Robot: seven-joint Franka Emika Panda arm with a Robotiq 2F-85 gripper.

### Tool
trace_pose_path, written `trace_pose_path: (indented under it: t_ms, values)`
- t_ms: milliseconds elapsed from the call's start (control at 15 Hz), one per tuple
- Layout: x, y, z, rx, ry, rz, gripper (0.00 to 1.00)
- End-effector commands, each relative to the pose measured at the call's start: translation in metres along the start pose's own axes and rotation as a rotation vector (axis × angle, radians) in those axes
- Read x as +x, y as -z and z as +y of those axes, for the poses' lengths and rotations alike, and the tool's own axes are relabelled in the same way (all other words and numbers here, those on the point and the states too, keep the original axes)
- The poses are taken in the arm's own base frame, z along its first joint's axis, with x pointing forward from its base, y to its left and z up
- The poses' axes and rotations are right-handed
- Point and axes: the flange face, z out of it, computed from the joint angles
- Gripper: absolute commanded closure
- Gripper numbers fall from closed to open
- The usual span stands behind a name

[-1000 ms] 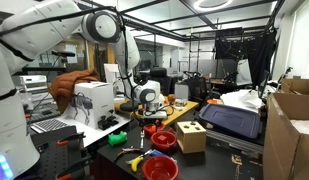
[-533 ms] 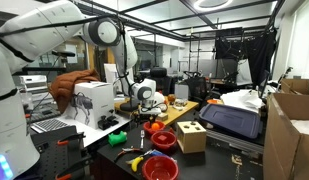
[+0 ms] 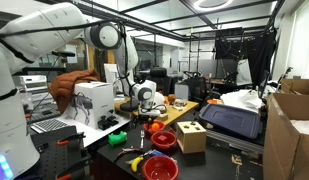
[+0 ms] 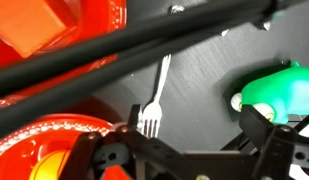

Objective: Put the fork inside the bowl

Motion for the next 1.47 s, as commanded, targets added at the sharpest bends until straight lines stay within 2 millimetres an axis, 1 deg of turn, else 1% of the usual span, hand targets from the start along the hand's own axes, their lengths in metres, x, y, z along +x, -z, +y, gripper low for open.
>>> trace_pose_path:
  t_ms: [0, 200, 400, 667, 867, 1067, 1400]
  values:
    - [0.006, -0.019, 0.009, 0.04, 0.01, -0.008, 0.0]
    - [0.012, -0.037, 0.008, 0.082, 0.017, -0.019, 0.0]
    - [0.014, -0.048, 0.011, 0.097, 0.011, -0.026, 0.0]
    - [0.016, -0.057, 0.018, 0.053, 0.018, -0.035, 0.0]
    - [0.012, -0.063, 0.022, 0.044, 0.049, -0.033, 0.0]
    - [0.009, -0.072, 0.022, 0.033, 0.081, -0.047, 0.0]
    - [0.011, -0.082, 0.022, -0.016, 0.119, -0.032, 0.0]
